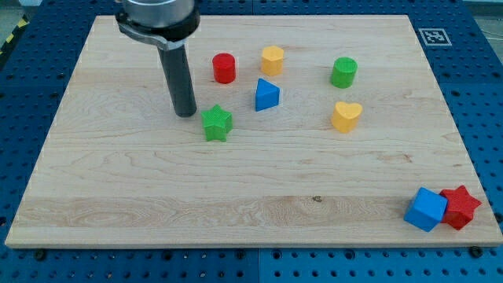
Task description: Move the green star bottom diagonally to the blue triangle
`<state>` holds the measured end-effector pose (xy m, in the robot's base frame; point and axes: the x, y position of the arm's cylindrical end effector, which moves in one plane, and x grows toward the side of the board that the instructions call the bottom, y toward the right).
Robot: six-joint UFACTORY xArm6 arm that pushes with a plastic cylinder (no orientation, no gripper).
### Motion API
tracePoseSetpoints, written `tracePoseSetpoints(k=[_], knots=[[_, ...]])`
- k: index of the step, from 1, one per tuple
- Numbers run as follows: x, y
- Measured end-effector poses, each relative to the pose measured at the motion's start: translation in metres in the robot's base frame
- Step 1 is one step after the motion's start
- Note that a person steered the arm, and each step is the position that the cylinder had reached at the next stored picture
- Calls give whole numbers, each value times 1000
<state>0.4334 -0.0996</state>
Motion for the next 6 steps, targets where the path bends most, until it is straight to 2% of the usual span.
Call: tracePoseSetpoints(k=[2,5,6], knots=[[-6,25],[-5,30],[6,30]])
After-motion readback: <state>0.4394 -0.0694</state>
